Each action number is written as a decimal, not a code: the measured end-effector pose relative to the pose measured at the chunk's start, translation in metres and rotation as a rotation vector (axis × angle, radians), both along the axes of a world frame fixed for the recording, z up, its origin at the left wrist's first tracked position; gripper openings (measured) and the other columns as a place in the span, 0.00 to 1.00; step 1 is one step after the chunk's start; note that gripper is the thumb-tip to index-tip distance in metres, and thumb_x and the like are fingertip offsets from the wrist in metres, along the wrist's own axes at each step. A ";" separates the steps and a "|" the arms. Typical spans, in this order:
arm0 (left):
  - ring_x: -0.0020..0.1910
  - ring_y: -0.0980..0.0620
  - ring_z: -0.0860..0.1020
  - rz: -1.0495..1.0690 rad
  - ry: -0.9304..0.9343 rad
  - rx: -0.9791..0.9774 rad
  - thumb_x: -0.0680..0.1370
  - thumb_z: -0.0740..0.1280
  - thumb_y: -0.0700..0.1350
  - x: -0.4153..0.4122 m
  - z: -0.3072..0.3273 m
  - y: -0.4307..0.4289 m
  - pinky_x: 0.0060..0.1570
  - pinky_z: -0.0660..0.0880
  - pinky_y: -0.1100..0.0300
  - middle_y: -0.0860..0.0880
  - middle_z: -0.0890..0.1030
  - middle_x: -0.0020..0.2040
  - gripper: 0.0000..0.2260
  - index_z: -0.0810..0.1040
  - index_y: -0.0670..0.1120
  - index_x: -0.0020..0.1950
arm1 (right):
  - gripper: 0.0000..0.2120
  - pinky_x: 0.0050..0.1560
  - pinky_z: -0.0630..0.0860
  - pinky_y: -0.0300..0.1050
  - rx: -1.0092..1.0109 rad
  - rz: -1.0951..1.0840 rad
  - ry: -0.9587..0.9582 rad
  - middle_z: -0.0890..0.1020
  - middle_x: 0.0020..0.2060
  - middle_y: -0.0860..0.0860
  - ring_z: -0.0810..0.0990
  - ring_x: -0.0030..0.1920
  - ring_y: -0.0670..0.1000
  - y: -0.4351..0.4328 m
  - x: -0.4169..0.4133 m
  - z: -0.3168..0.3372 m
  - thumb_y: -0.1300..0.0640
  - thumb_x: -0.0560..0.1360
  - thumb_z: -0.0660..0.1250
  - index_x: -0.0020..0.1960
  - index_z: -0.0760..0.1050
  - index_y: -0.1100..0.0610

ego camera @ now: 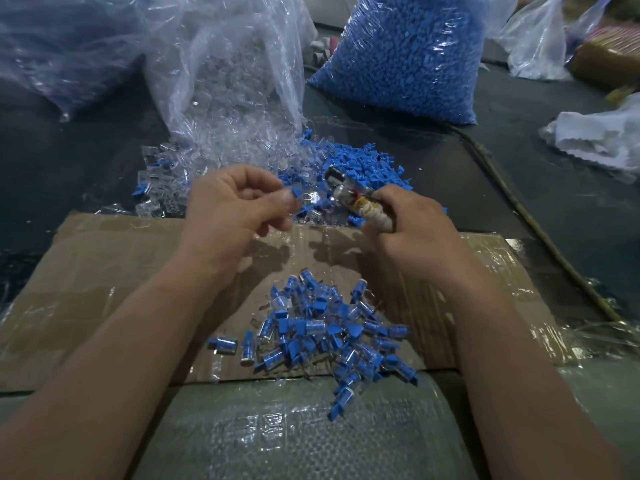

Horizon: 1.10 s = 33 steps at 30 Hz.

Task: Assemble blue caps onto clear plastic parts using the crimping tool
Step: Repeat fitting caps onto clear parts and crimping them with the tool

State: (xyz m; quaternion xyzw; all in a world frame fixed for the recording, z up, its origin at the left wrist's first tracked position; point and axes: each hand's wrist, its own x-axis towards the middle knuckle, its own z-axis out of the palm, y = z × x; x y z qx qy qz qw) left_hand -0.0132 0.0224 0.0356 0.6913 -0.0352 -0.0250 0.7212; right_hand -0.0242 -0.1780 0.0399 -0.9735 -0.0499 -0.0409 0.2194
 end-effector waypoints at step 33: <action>0.69 0.46 0.63 -0.052 -0.347 1.227 0.79 0.58 0.52 0.028 -0.039 0.001 0.67 0.57 0.50 0.48 0.67 0.71 0.19 0.65 0.55 0.71 | 0.29 0.47 0.64 0.39 -0.070 0.098 0.336 0.70 0.49 0.41 0.69 0.51 0.43 -0.009 -0.007 0.010 0.43 0.67 0.71 0.64 0.71 0.50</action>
